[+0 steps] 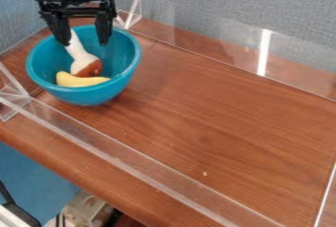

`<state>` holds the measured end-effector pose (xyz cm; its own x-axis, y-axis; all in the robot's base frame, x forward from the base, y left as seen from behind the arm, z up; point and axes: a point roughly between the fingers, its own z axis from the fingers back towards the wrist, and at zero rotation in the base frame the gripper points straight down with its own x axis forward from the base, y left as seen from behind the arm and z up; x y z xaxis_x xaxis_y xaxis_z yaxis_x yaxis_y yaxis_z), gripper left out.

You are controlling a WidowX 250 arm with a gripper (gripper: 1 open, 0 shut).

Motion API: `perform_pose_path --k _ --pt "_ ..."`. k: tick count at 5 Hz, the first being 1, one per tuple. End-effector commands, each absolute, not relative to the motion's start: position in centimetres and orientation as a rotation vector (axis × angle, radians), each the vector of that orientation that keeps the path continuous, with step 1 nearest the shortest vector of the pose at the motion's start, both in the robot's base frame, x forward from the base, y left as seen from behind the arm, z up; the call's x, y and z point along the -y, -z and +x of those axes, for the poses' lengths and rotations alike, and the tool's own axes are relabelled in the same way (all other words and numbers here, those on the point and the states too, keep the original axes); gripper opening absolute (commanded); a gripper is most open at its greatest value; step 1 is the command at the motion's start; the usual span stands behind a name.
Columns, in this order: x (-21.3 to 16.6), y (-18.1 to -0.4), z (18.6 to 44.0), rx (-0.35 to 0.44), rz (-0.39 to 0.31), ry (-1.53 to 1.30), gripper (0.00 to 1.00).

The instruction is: Remove the mushroom from the blue bowl and put it on the table

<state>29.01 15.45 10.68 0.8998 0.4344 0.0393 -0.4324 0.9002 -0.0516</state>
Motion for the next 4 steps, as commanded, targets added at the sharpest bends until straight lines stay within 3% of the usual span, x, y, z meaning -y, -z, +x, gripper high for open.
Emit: perform_pose_path --k 1,3,4 --pt "-16.1 -11.9 29.4 0.099 -0.024 -0.446 1.0" --pt "-15.9 -11.3 29.6 0.09 -0.025 -0.433 1.0" --pt "-15.9 -10.6 29.6 0.081 -0.02 -0.437 0.0"
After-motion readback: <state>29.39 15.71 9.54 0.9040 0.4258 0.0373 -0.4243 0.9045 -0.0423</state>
